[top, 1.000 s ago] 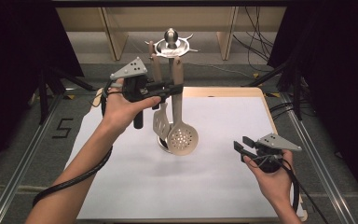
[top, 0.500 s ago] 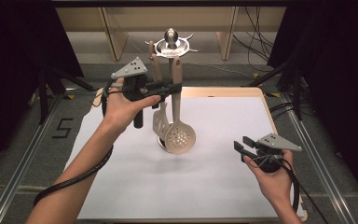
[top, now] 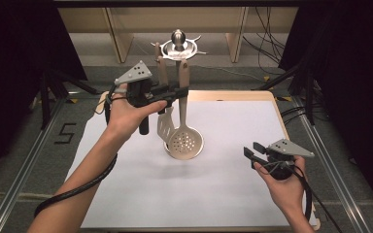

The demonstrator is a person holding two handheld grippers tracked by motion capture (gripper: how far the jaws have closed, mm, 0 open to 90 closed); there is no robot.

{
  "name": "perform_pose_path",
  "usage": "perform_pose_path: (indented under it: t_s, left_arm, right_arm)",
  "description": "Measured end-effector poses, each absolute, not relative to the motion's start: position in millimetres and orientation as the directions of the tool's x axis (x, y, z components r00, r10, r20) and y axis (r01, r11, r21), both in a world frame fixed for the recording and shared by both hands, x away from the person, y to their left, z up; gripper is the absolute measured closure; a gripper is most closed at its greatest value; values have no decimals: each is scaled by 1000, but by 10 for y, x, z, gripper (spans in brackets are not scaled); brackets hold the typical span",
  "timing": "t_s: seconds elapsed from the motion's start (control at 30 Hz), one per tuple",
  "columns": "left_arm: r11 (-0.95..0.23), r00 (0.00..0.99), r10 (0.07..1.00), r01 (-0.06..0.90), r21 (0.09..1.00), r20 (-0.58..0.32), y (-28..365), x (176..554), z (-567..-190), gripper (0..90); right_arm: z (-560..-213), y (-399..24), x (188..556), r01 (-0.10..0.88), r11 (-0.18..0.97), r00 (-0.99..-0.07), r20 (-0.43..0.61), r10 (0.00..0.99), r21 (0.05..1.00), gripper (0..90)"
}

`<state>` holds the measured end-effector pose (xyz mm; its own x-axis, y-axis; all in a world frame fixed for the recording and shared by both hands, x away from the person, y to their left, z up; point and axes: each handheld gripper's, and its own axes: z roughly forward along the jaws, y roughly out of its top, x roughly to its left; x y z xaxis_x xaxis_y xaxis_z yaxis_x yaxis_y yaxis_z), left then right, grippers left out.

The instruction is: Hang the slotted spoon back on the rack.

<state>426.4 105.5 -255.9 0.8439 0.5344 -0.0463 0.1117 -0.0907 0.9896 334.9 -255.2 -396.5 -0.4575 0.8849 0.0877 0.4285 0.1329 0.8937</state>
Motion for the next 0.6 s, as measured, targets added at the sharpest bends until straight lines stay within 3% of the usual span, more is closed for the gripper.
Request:
perform_pose_path:
  t_s: [0.3, 0.33, 0.43, 0.6]
  left_arm:
    - [-112, 807, 590, 50, 992, 25, 1123, 4106, -2569, 624]
    - [-77, 797, 603, 97, 992, -31, 1108, 4047, -2585, 616]
    - [-79, 790, 612, 80, 994, -14, 1145, 3981, -2601, 597]
    - [-79, 772, 635, 64, 995, 0, 1219, 3884, -2647, 556]
  right_arm:
    - [-3966, -2554, 3343, 430, 145, -459, 77, 885, 891, 580]
    - [-3975, -2547, 3353, 415, 129, -462, 86, 883, 900, 580]
    - [-3968, -2579, 3363, 401, 167, -467, 44, 883, 901, 579]
    - [-3973, -2562, 3354, 424, 130, -462, 90, 882, 896, 577]
